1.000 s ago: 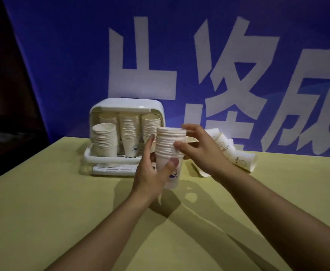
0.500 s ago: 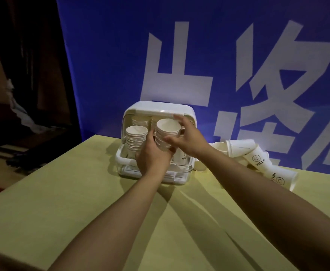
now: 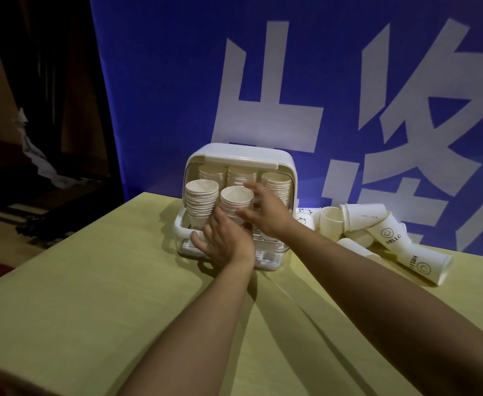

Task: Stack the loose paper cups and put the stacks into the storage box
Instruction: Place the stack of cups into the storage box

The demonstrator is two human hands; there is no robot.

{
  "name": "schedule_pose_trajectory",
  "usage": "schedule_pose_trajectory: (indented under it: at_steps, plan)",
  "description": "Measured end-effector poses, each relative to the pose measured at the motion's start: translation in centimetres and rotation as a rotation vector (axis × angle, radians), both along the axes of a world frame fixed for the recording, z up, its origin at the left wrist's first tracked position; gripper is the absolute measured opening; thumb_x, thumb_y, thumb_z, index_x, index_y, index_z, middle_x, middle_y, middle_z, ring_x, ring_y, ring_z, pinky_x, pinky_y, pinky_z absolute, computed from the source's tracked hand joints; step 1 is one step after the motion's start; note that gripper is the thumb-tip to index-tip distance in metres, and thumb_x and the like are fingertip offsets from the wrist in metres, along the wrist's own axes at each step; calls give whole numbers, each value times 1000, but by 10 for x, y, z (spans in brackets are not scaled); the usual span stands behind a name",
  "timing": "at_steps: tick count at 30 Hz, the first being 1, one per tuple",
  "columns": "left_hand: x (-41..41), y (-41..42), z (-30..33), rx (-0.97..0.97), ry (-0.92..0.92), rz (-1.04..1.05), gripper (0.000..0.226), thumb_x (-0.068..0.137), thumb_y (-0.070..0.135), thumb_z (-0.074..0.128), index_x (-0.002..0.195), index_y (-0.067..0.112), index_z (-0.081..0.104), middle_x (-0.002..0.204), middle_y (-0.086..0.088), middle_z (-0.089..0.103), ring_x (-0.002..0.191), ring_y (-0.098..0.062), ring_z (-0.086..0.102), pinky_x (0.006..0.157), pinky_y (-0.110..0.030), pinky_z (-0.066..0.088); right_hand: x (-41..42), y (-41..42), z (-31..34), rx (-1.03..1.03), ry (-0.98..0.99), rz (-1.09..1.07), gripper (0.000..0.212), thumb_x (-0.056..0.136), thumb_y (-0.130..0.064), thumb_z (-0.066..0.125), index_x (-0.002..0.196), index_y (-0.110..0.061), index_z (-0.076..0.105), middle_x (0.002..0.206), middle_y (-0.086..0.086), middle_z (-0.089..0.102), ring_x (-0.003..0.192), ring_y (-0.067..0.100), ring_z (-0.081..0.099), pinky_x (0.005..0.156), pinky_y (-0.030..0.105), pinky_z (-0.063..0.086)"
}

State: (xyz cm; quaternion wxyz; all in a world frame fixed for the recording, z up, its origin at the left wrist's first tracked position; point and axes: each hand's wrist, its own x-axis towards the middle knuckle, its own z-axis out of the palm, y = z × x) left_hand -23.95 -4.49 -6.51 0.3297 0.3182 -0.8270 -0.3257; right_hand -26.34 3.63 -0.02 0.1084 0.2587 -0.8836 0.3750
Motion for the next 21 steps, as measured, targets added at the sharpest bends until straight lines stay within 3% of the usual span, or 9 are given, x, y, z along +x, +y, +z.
schedule_pose_trajectory:
  at_steps: [8, 12, 16, 19, 21]
  plan:
    - [2, -4, 7, 5, -33, -20, 68, 86, 44, 69, 145, 26, 41, 145, 2, 57, 139, -16, 44, 114, -45, 3, 12, 14, -4, -30, 41, 7, 73, 86, -25, 76, 148, -20, 39, 144, 4, 50, 122, 20, 57, 100, 38, 50]
    - [10, -1, 5, -33, 25, -26, 82, 82, 55, 72, 148, 22, 37, 146, -4, 55, 138, -21, 46, 116, -48, 11, 31, 30, -2, -54, 47, 17, 64, 89, -27, 73, 145, -24, 44, 140, -3, 52, 98, 7, 62, 78, 14, 49]
    - [24, 13, 1, -50, 132, -8, 94, 76, 56, 79, 151, 20, 36, 151, -10, 47, 138, -31, 42, 115, -51, 22, 57, 64, -1, -104, 76, -31, 55, 91, -28, 70, 141, -29, 46, 132, -14, 53, 89, 5, 63, 69, 11, 48]
    - [39, 36, 3, -23, 270, -65, 84, 80, 50, 78, 149, 21, 40, 153, -9, 43, 139, -32, 37, 113, -51, 27, 73, 105, -7, -124, 82, -116, 49, 92, -26, 69, 137, -30, 50, 124, -19, 52, 90, 2, 62, 69, 13, 49]
    - [49, 58, 9, 89, 372, -244, 69, 86, 41, 76, 144, 24, 44, 150, -4, 46, 133, -25, 43, 106, -43, 37, 81, 136, -12, -136, 100, -205, 44, 92, -24, 69, 133, -29, 53, 123, -18, 54, 90, 1, 61, 74, 16, 51]
